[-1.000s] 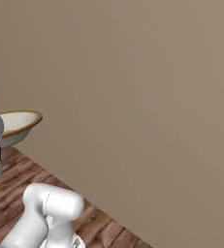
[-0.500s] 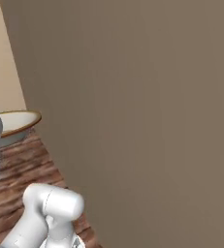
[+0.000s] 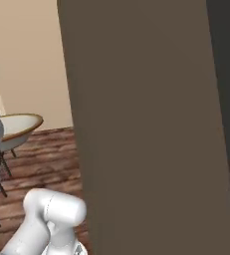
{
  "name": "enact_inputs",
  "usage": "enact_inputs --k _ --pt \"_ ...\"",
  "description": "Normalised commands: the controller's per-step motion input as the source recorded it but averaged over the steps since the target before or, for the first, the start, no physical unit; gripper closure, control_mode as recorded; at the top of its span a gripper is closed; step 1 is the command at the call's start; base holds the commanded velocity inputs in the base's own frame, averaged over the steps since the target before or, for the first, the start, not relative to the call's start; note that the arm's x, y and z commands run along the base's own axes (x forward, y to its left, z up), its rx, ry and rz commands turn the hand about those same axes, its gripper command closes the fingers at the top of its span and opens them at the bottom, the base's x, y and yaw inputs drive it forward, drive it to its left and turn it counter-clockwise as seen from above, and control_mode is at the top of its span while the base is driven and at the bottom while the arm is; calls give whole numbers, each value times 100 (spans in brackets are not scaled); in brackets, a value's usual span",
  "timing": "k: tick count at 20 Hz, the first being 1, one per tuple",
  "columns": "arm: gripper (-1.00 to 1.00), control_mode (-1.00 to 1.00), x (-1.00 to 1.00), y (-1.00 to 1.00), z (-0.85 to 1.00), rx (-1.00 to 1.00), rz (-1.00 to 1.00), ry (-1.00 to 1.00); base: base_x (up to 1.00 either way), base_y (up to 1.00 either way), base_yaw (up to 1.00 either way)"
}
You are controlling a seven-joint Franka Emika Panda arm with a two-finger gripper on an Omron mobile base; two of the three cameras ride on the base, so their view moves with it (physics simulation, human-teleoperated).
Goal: Pick up the bowls from the cabinet and place each bowl in front of a stool on the dining counter.
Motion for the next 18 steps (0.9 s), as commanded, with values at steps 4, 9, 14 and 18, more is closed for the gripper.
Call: enact_inputs --k 4,9,14,18 --pt "100 100 0 0 0 0 0 0 100 -17 51" --pt "100 100 0 0 0 0 0 0 100 -16 48" --pt "100 100 0 0 0 0 0 0 100 -20 45" --pt "100 100 0 0 0 0 0 0 100 -21 46"
